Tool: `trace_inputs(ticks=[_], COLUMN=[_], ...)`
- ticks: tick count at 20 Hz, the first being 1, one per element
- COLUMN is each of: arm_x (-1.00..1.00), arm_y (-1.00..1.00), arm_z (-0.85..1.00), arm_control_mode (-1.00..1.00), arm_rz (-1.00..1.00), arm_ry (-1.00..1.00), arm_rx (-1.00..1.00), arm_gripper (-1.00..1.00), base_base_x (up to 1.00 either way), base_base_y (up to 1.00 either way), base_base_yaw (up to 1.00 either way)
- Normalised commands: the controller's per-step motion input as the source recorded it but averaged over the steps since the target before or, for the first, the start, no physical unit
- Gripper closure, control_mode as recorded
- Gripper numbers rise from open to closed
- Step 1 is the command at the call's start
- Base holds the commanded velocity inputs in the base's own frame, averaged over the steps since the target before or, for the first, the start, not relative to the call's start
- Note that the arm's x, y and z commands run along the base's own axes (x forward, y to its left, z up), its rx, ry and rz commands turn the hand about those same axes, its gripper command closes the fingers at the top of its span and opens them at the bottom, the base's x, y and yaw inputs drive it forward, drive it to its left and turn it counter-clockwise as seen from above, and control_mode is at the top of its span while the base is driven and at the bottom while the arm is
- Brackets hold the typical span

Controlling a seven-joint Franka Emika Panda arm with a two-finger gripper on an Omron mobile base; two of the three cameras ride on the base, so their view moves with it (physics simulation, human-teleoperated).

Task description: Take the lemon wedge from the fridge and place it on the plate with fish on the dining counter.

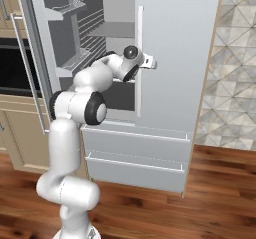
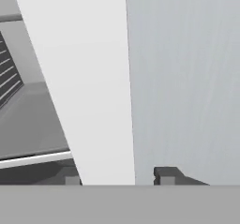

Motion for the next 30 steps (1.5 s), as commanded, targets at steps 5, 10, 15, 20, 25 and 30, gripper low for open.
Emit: trace_inputs(ticks=[5, 10, 15, 20, 25, 30], arm_x=[0.00, 0.00, -0.80, -1.00, -1.00, -1.00], arm_y=[0.00, 0.00, -0.26, -0.59, -0.89, -0.72], arm_z=[0.00, 0.00, 0.35, 0.40, 0.44, 0.89], arm_control_mode=[-1.00, -1.00, -1.00, -1.00, -1.00, -1.00], arm_rz=[0.00, 0.00, -0.06, -0.22, -0.29, -0.31], arm_ry=[0.00, 0.00, -0.05, -0.01, 0.00, -0.06], arm_rx=[0.00, 0.00, 0.00, 0.00, 0.00, 0.09], arm_gripper=[1.00, 1.00, 1.00, 1.00, 1.00, -1.00], base_base_x=[0.00, 0.00, 0.00, 0.00, 0.00, 0.00], base_base_y=[0.00, 0.00, 0.00, 0.00, 0.00, 0.00], base_base_yaw=[0.00, 0.00, 0.00, 0.00, 0.00, 0.00])
